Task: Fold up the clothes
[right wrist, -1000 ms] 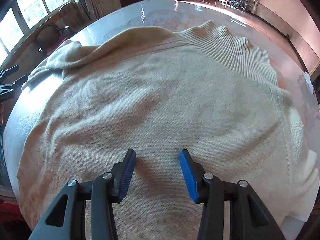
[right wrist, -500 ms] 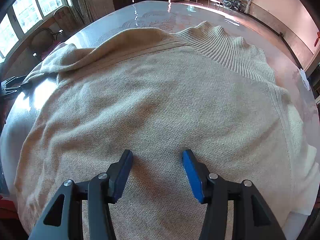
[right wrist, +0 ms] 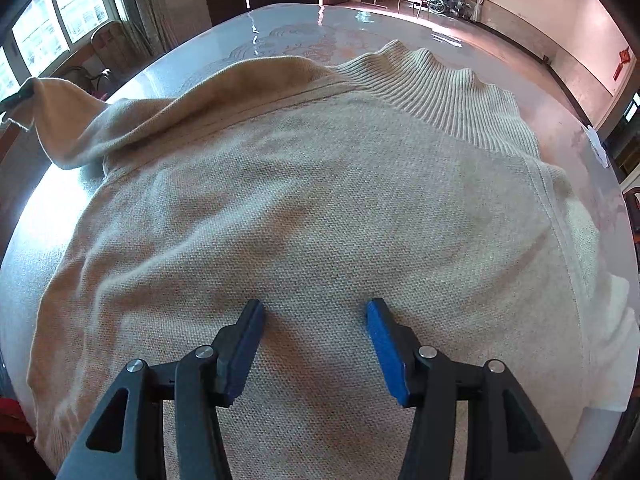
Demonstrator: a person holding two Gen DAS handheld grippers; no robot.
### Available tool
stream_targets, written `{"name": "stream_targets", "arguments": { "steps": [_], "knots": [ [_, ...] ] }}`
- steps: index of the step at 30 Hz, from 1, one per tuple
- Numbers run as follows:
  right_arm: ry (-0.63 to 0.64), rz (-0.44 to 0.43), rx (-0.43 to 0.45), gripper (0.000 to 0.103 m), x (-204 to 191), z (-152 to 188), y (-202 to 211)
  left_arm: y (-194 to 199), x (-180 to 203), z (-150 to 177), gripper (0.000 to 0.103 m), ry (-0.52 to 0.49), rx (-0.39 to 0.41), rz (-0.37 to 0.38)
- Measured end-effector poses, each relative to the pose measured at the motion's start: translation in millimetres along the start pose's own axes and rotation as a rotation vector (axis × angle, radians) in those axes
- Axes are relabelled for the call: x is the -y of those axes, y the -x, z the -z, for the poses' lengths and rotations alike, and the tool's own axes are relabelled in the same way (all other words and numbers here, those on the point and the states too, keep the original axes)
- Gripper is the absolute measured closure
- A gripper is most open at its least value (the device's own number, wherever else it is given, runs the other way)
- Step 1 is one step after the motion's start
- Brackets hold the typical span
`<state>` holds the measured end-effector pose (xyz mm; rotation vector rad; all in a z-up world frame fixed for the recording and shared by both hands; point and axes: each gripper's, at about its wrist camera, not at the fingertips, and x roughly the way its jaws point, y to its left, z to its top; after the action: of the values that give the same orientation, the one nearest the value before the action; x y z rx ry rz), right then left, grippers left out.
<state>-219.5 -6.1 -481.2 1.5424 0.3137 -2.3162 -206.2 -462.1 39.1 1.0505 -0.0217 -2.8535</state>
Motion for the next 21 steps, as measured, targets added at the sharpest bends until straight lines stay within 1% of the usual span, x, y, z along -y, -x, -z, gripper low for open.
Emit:
{"name": "stream_targets", "arguments": {
  "steps": [1,3,5,7,8,9,11,12,13,14,15,16,18,19,21],
  "knots": [
    [-0.003,0.001,0.001,0.048,0,-3,-7,-2,-11,-10,0.086,0.015,0.011,-0.028],
    [-0.007,0.004,0.001,0.048,1,-8,-21,-20,-34,-22,0.086,0.035,-0.025,-0.085],
    [-0.010,0.005,0.001,0.048,1,-15,-35,-41,-56,-20,0.085,0.096,-0.076,-0.131],
    [-0.011,0.005,0.002,0.048,2,-21,-49,-70,-71,-6,0.077,0.176,-0.203,-0.130],
    [-0.012,0.005,0.002,0.048,2,-25,-56,-82,-75,4,0.075,0.212,-0.268,-0.131],
    [-0.012,0.005,0.003,0.048,2,-28,-63,-86,-71,16,0.070,0.205,-0.292,-0.151],
    [-0.013,0.006,0.002,0.048,2,-36,-77,-95,-62,40,0.053,0.192,-0.340,-0.194],
    [-0.014,0.006,0.001,0.048,3,-40,-84,-99,-61,47,0.044,0.191,-0.360,-0.239],
    [-0.016,0.007,0.000,0.048,3,-44,-91,-103,-61,55,0.040,0.189,-0.380,-0.284],
    [-0.016,0.008,-0.001,0.048,3,-48,-98,-107,-60,63,0.040,0.187,-0.400,-0.330],
    [-0.015,0.008,-0.003,0.048,3,-52,-106,-111,-66,71,0.039,0.208,-0.429,-0.380],
    [-0.015,0.008,-0.004,0.048,4,-57,-113,-111,-74,79,0.036,0.244,-0.457,-0.436],
    [-0.015,0.007,-0.005,0.048,4,-66,-128,-112,-97,95,0.031,0.350,-0.491,-0.505],
    [-0.015,0.008,-0.005,0.048,4,-70,-135,-110,-109,102,0.031,0.408,-0.506,-0.536],
    [-0.016,0.007,-0.002,0.048,5,-80,-150,-98,-119,108,0.031,0.531,-0.475,-0.542]
  ]
}}
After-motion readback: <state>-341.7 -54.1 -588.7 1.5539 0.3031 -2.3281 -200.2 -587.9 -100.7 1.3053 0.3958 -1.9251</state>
